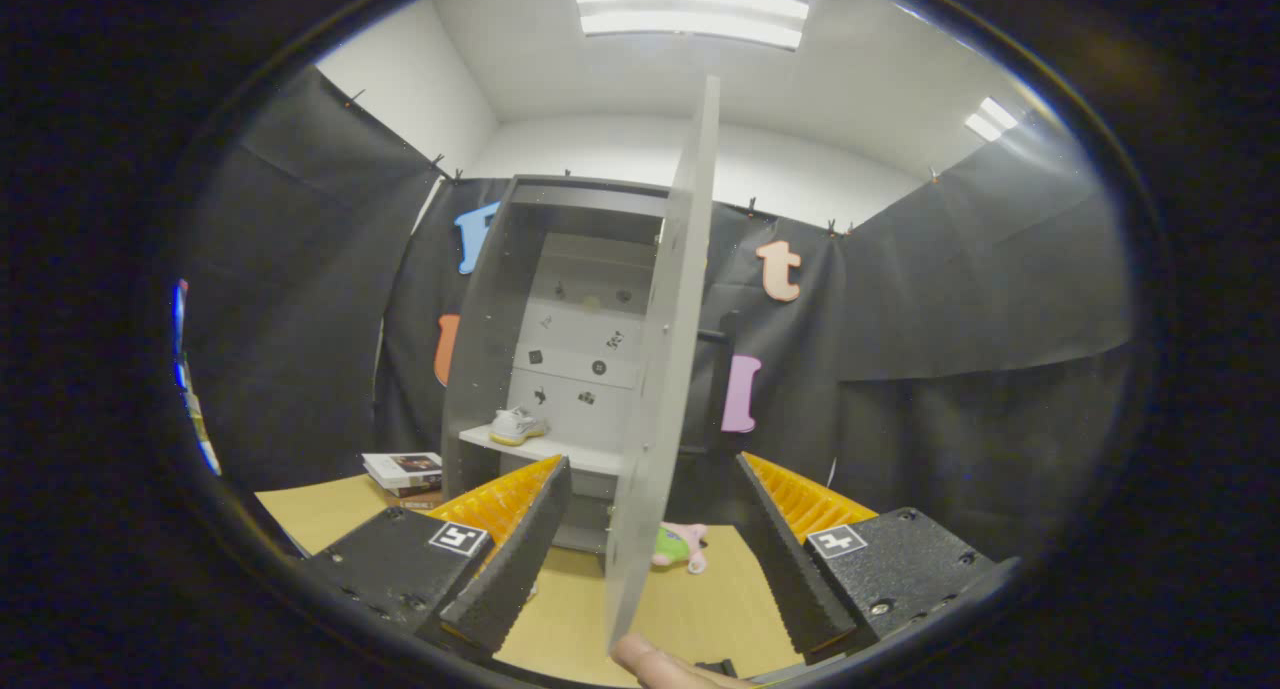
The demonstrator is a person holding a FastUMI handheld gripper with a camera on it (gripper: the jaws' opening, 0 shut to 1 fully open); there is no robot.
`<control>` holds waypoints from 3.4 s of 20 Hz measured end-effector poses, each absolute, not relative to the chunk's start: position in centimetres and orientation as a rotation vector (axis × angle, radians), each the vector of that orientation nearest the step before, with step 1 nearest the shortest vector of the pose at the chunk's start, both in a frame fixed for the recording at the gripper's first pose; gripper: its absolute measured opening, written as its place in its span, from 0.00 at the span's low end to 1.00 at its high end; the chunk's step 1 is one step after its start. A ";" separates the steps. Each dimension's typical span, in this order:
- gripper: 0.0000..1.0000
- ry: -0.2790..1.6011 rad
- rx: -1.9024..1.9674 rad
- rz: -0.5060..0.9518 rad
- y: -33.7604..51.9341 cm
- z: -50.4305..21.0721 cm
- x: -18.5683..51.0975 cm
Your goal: Open the shoe cabinet door, grab the shoes and put them into the shoe cabinet, then close the shoe cabinet door.
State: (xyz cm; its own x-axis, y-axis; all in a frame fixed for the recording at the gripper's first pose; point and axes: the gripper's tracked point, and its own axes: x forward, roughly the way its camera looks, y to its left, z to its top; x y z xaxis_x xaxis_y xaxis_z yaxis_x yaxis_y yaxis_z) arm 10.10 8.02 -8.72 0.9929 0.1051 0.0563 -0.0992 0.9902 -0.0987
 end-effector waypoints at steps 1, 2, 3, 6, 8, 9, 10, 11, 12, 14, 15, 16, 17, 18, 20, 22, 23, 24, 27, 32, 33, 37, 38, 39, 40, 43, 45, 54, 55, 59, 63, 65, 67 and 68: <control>1.00 -0.066 -0.078 0.105 8.9 -9.1 10.1; 1.00 -0.073 -0.063 0.106 9.8 -9.6 10.1; 1.00 -0.077 -0.054 0.121 10.9 -10.2 10.1; 1.00 -0.063 -0.038 0.172 14.8 -12.9 10.4; 1.00 -0.047 -0.038 0.192 16.8 -15.0 11.0; 1.00 -0.041 -0.040 0.194 17.6 -16.1 11.5; 1.00 -0.030 -0.046 0.198 18.5 -17.2 12.0; 1.00 -0.012 -0.050 0.203 19.4 -18.5 12.5; 1.00 0.009 -0.048 0.212 20.5 -20.2 13.0; 1.00 0.057 -0.031 0.247 22.8 -23.0 14.0; 1.00 0.085 -0.017 0.271 23.9 -24.5 14.4; 1.00 0.114 -0.007 0.291 25.0 -26.2 14.9; 1.00 0.145 -0.003 0.306 25.9 -27.8 15.6; 1.00 0.178 -0.001 0.316 26.8 -29.6 16.2; 1.00 0.239 -0.001 0.325 28.3 -32.9 17.6; 1.00 0.301 0.013 0.323 29.2 -36.0 19.1; 1.00 0.333 0.028 0.322 29.7 -37.4 19.8; 1.00 0.364 0.044 0.321 30.2 -38.8 20.6; 1.00 0.427 0.064 0.303 30.8 -42.4 22.8; 0.95 0.510 0.095 0.244 31.0 -47.4 26.1; 0.93 0.534 0.111 0.238 31.1 -48.2 26.5; 0.72 0.550 0.127 0.185 30.7 -50.2 28.9; 0.66 0.551 0.118 0.159 30.5 -50.6 29.6; 0.60 0.556 0.114 0.147 30.4 -50.9 29.9; 0.53 0.554 0.120 0.144 30.8 -51.1 30.5; 0.45 0.547 0.133 0.119 30.7 -51.1 32.0; 0.27 0.532 0.139 0.119 30.4 -51.0 32.5; 0.10 0.471 0.131 0.155 28.7 -48.5 29.8; 0.10 0.458 0.125 0.159 28.5 -47.6 29.3; 0.10 0.392 0.112 0.155 27.1 -42.4 28.1; 0.09 0.313 0.098 0.150 26.2 -36.7 28.4; 0.09 0.286 0.086 0.150 26.0 -34.3 29.2; 0.09 0.279 0.092 0.164 26.0 -31.8 30.6; 0.10 0.280 0.107 0.170 26.0 -30.5 31.3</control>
